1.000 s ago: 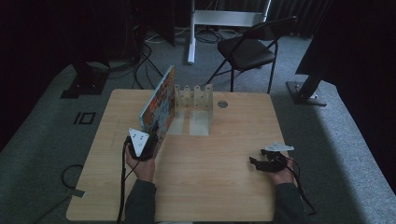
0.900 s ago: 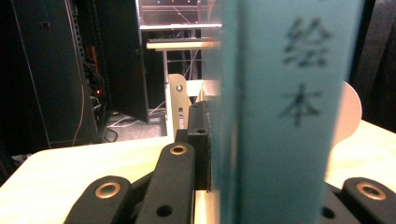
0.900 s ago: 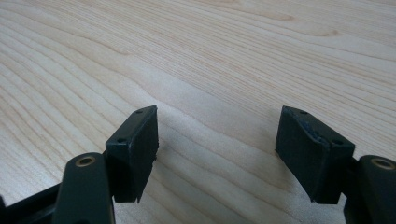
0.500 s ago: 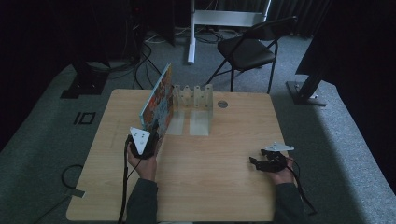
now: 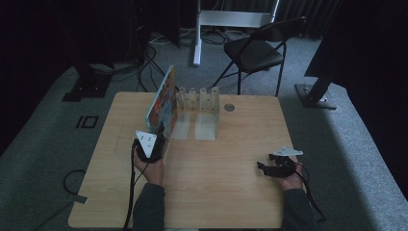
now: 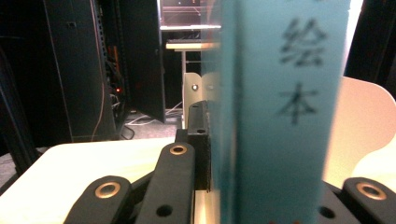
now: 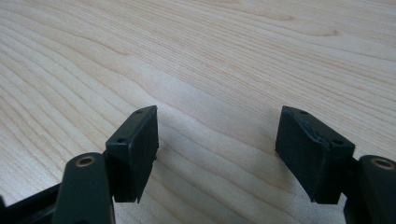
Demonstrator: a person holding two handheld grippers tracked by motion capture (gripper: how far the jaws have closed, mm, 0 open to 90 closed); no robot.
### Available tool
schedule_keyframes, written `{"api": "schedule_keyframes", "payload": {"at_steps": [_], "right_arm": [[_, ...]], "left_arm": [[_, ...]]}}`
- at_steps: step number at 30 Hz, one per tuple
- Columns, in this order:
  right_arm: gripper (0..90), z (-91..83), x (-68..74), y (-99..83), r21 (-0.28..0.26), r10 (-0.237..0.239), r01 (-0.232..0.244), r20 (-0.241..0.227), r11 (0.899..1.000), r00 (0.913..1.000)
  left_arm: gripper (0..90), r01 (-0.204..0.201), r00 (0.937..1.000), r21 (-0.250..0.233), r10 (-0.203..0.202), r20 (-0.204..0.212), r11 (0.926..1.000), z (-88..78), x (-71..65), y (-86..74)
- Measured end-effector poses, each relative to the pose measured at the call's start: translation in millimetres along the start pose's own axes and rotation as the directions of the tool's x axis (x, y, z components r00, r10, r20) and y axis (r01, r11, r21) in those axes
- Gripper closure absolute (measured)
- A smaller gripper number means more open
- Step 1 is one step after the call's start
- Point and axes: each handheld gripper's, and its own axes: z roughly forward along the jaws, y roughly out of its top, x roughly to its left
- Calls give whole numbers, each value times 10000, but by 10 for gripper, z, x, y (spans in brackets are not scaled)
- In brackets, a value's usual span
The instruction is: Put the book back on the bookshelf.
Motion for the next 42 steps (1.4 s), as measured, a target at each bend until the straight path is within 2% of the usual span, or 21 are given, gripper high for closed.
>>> {"api": "schedule_keyframes", "payload": {"at_steps": [3,22,42], "right_arm": [[296,-1,-2,0,-2,18,-18,-22,10000,10000],[297,-1,-3,0,0,32,-32,-21,10000,10000],[296,-2,-4,0,2,28,-28,-24,10000,10000]], "left_arm": [[808,0,10000,-106,-1,-100,9999,-1,-15,-25],[808,153,9991,22,-152,-403,9999,51,-46,-94],[808,-163,9965,-181,148,-825,9997,90,-126,-141]]}}
